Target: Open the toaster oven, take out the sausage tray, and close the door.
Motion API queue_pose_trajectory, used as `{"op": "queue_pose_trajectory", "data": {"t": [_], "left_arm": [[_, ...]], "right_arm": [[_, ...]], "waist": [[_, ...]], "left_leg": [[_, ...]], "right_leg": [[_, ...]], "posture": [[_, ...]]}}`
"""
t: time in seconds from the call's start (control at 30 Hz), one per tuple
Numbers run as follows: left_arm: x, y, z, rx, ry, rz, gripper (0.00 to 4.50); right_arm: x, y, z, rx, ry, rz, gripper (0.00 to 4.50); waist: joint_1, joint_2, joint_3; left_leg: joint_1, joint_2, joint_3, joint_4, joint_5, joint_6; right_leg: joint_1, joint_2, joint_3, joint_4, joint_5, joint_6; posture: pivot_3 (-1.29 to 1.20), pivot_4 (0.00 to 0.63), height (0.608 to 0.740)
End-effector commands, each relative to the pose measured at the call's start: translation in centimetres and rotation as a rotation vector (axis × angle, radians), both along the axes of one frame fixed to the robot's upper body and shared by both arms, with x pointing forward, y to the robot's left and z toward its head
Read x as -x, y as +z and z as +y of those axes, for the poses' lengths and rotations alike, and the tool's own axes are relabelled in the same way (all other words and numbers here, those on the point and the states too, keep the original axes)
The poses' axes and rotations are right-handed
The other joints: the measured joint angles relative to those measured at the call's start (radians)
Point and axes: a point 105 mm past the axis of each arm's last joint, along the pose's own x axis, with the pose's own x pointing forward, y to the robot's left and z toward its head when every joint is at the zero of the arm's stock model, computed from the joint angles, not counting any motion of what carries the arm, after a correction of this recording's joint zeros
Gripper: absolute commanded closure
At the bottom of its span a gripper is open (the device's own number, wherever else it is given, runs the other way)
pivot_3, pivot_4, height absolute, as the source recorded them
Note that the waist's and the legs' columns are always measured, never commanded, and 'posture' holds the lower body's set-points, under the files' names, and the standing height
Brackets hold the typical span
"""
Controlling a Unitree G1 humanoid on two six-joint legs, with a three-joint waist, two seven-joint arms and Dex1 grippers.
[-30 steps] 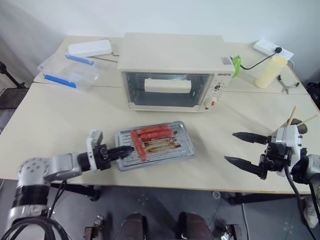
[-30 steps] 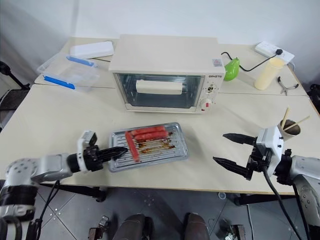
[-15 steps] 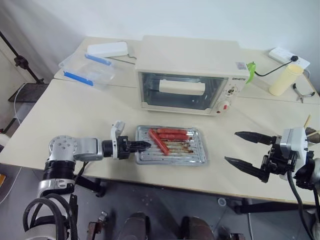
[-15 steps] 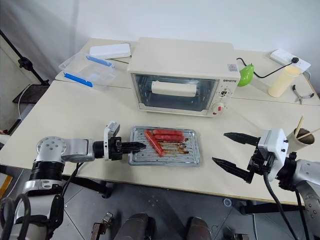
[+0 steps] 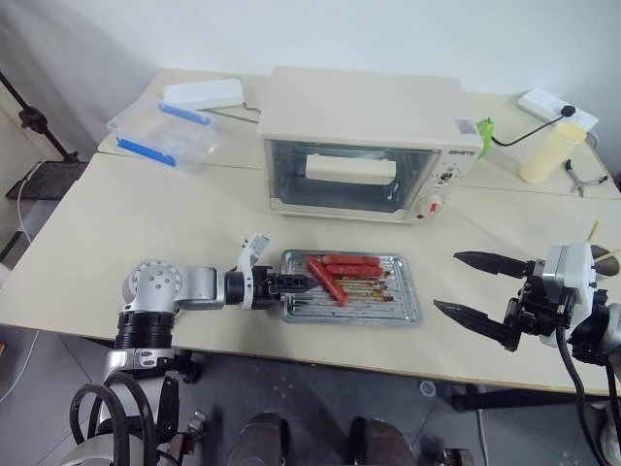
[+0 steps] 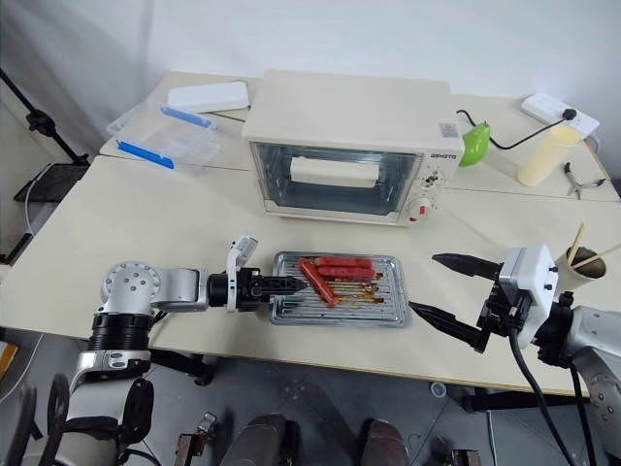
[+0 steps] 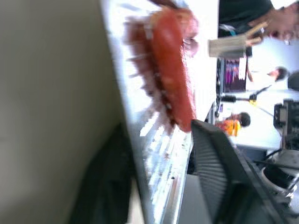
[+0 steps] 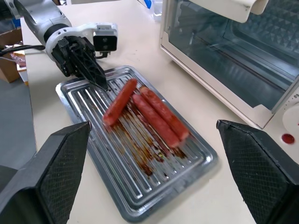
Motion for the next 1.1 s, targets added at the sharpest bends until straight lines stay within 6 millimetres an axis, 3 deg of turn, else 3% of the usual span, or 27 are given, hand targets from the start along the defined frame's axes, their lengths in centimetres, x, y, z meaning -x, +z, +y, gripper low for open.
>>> {"op": "queue_pose_trajectory", "data": {"t": [0.03,0.13,0.43,0.53,0.63,0.73,0.97,1.1], "left_arm": [[-0.1,1.3,0.6,-0.070,0.005,-0.174,1.28],[0.3,1.1,2.4,-0.192,0.004,-0.316,0.44],[2.8,1.9,7.4,-0.273,-0.080,-0.498,0.44],[3.6,2.3,10.9,-0.409,-0.137,-0.687,0.04],[2.2,3.6,14.6,-0.552,-0.047,-0.905,0.04],[2.2,5.5,16.3,-0.611,-0.073,-1.134,0.04],[5.6,5.3,20.5,-0.666,-0.105,-1.101,0.04],[6.0,4.7,20.9,-0.637,-0.046,-1.108,0.04]], "right_arm": [[0.4,0.5,0.6,0.015,0.033,-0.018,0.00],[0.5,0.3,0.7,0.016,0.039,-0.009,0.00],[0.4,-0.2,0.6,0.021,0.058,0.010,0.00],[0.3,-0.6,0.7,0.033,0.092,0.015,0.00],[0.0,-0.5,0.3,0.047,0.102,-0.019,0.00],[0.3,-0.8,0.4,0.114,0.168,-0.057,0.00],[0.7,-0.5,-0.6,0.101,0.168,-0.051,0.00],[0.8,-0.9,-0.6,0.075,0.153,-0.033,0.00]], "waist": [[-0.011,0.000,0.000],[-0.022,0.000,0.000],[-0.039,0.000,0.001],[-0.039,0.000,0.001],[-0.038,0.002,0.003],[-0.036,0.002,0.003],[-0.045,0.003,0.003],[-0.041,0.002,0.003]], "left_leg": [[0.000,0.000,0.000,-0.001,0.000,0.000],[0.001,0.001,0.000,-0.003,0.000,-0.001],[0.005,0.005,0.002,-0.009,0.001,-0.003],[0.005,0.006,0.003,-0.010,0.001,-0.003],[0.005,0.007,0.004,-0.010,-0.001,-0.004],[0.004,0.010,0.004,-0.010,-0.001,-0.003],[0.005,0.011,0.009,-0.010,-0.005,-0.001],[0.005,0.012,0.009,-0.009,-0.006,-0.001]], "right_leg": [[0.000,0.000,0.000,0.000,0.000,0.000],[-0.001,0.001,0.000,-0.001,0.000,0.000],[-0.003,0.002,0.001,-0.003,-0.001,-0.001],[-0.004,0.002,0.001,-0.004,-0.001,-0.001],[-0.005,0.002,0.001,-0.005,-0.001,-0.002],[-0.005,0.002,0.000,-0.006,-0.001,-0.002],[-0.007,0.002,-0.005,-0.004,-0.001,-0.002],[-0.007,0.002,-0.006,-0.003,-0.001,-0.002]], "posture": [[0.00,0.150,0.740],[0.00,0.150,0.740],[0.00,0.150,0.740],[0.00,0.150,0.740],[0.00,0.150,0.740],[0.00,0.150,0.740],[0.00,0.150,0.740],[0.00,0.150,0.740]]}}
